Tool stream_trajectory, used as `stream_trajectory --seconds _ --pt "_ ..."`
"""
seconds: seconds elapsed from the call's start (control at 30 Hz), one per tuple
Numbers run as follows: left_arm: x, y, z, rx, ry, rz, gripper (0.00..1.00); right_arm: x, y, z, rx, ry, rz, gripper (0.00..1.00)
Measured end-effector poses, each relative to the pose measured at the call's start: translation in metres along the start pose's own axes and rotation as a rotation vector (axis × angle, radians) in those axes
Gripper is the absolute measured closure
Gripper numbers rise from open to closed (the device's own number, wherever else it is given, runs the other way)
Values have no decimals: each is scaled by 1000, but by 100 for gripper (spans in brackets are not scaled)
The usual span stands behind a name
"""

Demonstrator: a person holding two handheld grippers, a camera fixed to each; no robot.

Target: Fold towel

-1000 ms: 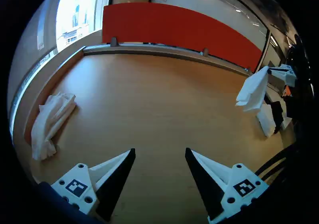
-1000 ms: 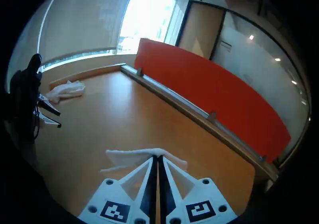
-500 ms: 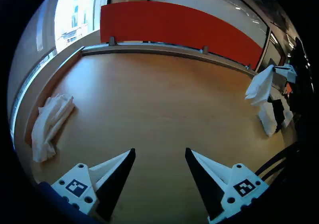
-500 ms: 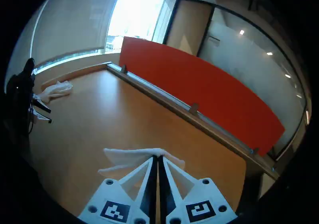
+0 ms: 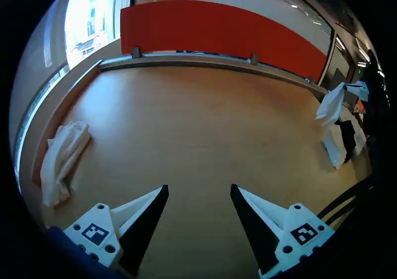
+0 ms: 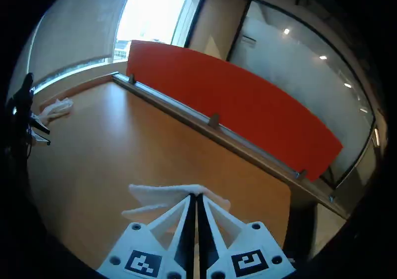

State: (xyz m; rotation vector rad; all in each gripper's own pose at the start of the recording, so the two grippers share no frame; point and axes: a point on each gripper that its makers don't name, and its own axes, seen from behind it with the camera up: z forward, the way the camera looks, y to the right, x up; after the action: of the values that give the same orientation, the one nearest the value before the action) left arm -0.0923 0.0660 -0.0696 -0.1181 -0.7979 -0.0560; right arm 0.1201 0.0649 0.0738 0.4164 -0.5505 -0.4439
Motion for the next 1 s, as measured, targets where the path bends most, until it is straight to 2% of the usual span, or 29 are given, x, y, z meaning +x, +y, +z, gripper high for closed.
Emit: stream_trajectory --seconds 0.4,1.0 --pt "4 12 4 -3 -5 18 7 -28 44 -12 -51 -40 15 98" --pt "6 22 4 -9 -7 32 7 -55 56 -22 -74 -70 43 98"
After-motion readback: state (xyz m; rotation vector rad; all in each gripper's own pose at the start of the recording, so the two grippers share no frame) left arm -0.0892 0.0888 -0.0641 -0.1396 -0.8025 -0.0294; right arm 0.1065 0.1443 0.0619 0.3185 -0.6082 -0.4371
